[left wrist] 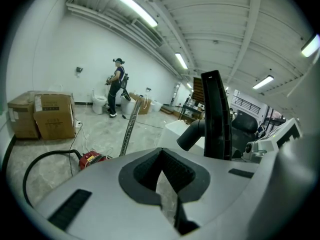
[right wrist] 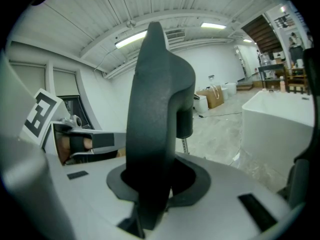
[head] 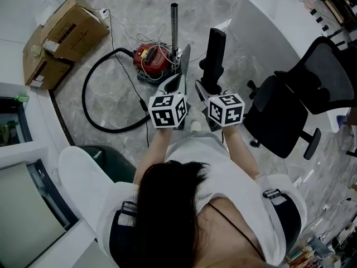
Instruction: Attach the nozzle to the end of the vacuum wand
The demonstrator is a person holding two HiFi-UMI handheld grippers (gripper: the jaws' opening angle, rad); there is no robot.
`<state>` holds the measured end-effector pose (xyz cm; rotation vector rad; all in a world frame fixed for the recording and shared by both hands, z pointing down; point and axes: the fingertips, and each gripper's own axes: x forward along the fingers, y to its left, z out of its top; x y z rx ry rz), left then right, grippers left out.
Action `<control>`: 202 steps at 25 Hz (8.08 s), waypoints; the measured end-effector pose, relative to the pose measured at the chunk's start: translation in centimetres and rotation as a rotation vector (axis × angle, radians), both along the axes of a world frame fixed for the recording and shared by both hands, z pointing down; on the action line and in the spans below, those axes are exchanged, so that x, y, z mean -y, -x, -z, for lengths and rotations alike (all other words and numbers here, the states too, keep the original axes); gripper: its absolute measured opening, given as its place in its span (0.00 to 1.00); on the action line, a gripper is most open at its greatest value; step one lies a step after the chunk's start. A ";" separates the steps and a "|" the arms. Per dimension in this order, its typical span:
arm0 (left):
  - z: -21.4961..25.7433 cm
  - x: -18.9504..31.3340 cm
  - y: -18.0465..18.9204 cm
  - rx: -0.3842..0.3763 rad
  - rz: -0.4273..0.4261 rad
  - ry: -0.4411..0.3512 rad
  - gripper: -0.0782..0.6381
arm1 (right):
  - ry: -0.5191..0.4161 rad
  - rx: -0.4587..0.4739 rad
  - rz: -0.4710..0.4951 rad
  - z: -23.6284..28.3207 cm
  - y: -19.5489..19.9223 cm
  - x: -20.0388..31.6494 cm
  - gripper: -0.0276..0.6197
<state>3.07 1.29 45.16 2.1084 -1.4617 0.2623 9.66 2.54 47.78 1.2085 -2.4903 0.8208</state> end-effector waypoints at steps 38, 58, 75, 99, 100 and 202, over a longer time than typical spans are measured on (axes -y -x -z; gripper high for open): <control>-0.4 1.2 -0.1 0.008 0.093 -0.012 0.11 | 0.013 0.004 0.019 -0.6 -1.7 0.9 0.19; -1.7 6.4 3.2 0.009 0.071 -0.017 0.11 | 0.010 0.007 0.059 -0.8 2.3 5.9 0.18; -2.5 13.9 5.1 0.005 0.022 -0.013 0.11 | 0.026 -0.023 0.052 -1.1 4.3 12.9 0.18; -3.5 22.8 7.2 0.054 -0.093 -0.008 0.11 | 0.013 -0.051 -0.038 -0.2 5.4 21.6 0.18; -3.8 23.1 7.3 0.065 -0.100 -0.002 0.11 | 0.012 -0.054 -0.039 -0.2 5.5 21.9 0.18; -10.1 31.2 2.5 0.167 -0.286 -0.104 0.33 | 0.564 0.536 0.779 4.3 6.7 28.3 0.18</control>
